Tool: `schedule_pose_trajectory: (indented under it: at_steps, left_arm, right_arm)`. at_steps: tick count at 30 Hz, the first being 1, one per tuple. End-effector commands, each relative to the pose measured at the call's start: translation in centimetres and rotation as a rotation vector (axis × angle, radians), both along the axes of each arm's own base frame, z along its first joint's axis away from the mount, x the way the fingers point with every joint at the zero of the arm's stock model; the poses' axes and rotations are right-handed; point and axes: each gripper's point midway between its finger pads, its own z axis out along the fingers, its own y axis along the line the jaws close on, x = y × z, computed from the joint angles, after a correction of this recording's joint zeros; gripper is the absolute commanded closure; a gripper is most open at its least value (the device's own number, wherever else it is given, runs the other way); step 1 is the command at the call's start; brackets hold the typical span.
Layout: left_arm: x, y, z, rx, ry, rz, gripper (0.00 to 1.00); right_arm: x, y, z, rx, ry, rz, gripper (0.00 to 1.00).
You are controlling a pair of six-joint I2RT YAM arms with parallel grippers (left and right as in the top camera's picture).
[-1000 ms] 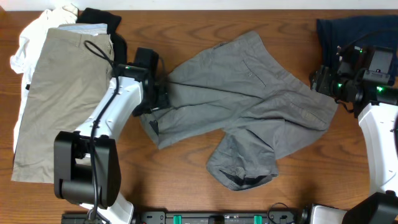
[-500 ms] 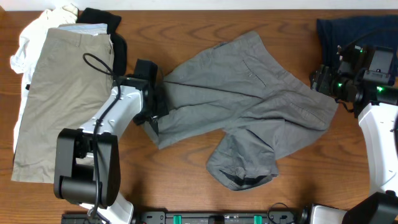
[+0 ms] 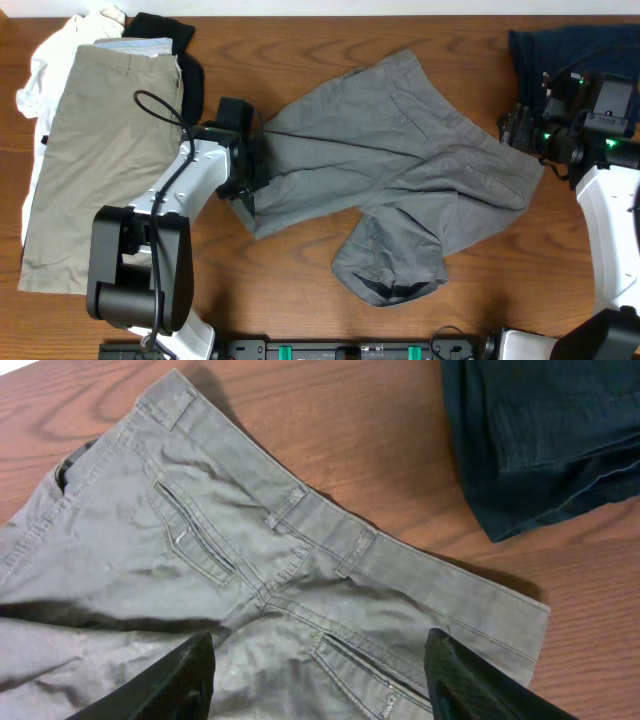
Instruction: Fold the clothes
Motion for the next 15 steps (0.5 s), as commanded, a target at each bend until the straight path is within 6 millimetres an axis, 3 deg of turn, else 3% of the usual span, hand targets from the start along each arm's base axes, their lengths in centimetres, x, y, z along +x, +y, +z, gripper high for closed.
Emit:
schedule_pose_trajectory:
  at_steps: [1,6,11,15]
  left_arm:
    - [-1.1,0.1,-1.2,-0.004,0.038,0.006,0.63]
    - [-0.7,0.0,-1.6,-0.008,0.012,0.005,0.69]
    - [0.7,-0.2,-1.3,-0.018,-0.045,0.005,0.93]
    - [2.1,-0.5,-1.0,-0.027,-0.101,0.004,0.94]
  right_arm:
    - [0.4,0.5,0.6,-0.001,-0.018,0.025,0.35]
    - [0.5,0.5,0.7,-0.003,-0.024,0.025,0.33]
    - [0.5,0.5,0.7,-0.003,-0.027,0.025,0.33]
    - [0.5,0.5,0.7,-0.003,-0.028,0.025,0.33]
